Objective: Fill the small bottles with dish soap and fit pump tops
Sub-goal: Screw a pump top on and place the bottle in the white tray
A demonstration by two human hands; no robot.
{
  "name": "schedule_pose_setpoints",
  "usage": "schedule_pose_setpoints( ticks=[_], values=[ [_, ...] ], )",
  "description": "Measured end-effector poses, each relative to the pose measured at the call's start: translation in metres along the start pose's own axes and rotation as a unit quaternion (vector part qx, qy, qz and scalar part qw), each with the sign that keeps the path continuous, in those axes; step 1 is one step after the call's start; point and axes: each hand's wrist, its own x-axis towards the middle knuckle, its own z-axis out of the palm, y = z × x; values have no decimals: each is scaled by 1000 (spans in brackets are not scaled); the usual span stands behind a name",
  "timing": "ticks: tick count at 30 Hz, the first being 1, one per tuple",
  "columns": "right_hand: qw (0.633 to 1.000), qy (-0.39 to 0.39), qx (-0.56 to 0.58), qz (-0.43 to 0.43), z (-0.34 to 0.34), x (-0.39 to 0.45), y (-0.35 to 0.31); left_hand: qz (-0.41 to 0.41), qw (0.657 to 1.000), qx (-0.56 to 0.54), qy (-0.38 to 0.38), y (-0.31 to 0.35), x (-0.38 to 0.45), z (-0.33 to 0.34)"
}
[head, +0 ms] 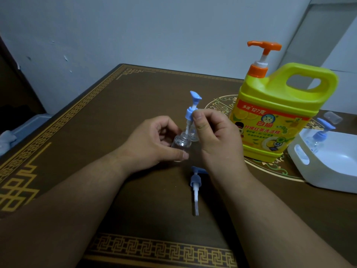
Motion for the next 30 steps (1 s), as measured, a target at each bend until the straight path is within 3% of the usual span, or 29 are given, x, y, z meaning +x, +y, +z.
schedule_pose_setpoints(
  ticks=[6, 20, 30],
  values=[
    [994, -79, -57, 38, 2, 2, 10, 16, 998, -36, 43, -2, -1, -3],
    [992, -104, -45, 54, -6, 6, 7, 4, 997, -45, 57, -3, 2, -4],
    [973, -166, -162, 20, -17, 11, 2, -4, 999, -28, 32, -2, 1, -5]
  ],
)
